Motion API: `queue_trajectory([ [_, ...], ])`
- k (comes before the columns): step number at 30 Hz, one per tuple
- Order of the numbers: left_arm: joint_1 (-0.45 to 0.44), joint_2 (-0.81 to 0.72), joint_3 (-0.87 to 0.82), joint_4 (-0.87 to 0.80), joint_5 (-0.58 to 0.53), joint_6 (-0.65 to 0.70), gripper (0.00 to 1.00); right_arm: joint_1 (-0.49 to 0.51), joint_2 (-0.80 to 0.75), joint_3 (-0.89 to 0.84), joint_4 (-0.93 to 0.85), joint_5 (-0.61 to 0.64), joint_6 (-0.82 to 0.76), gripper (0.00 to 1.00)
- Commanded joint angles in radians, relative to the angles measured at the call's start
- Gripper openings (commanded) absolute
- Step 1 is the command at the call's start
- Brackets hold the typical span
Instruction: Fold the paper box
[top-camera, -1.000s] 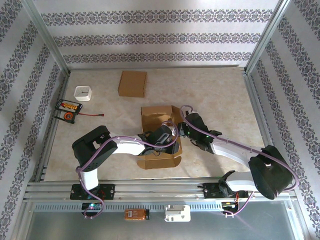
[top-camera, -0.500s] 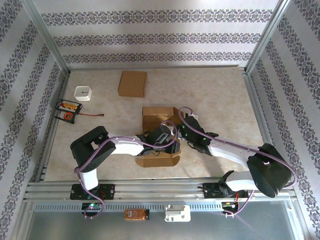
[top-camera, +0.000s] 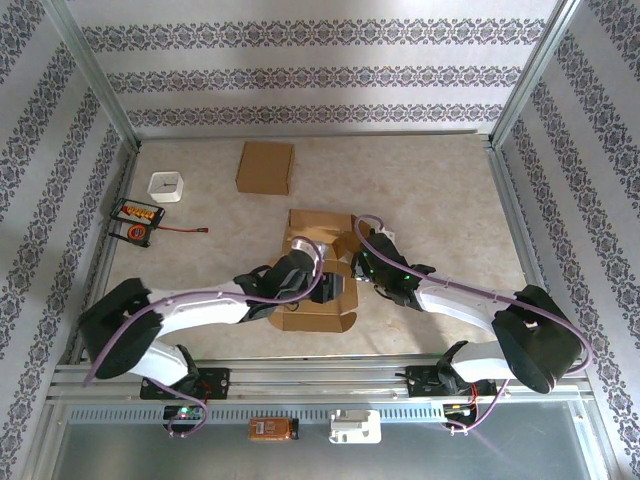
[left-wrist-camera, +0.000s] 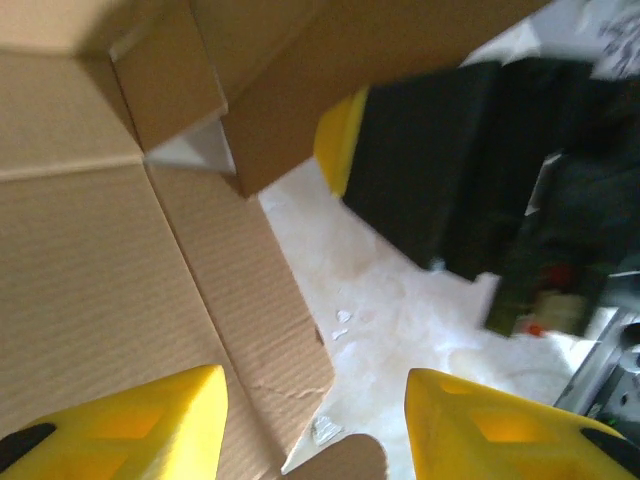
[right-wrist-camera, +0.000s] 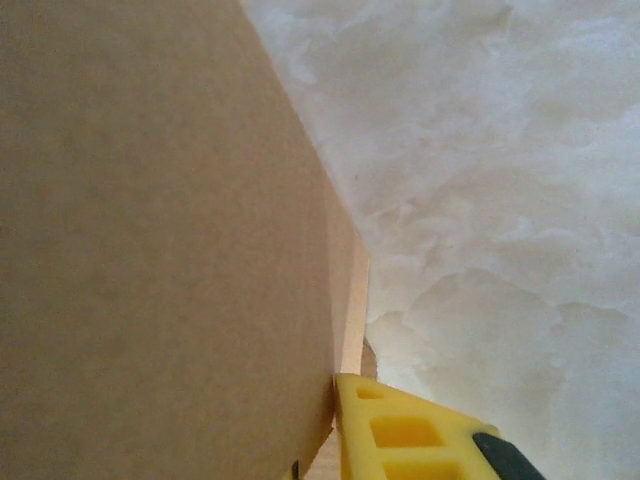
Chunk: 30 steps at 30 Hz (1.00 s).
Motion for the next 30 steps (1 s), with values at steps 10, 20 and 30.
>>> queue_trajectory([
  [10,0.167,-0.315,0.295,-0.485,-0.332,0.026,0.7,0.012,0.026,0.029,-0.029,0.013,-0.022,0.16],
  [20,0.408,-0.171,0.334,-0.492,-0.037,0.001,0.78,0.016,0.038,0.031,-0.021,0.011,-0.027,0.16],
  [30,0.432,-0.07,0.237,-0.293,0.109,-0.067,0.72,0.015,0.032,0.038,-0.017,-0.021,-0.037,0.16],
])
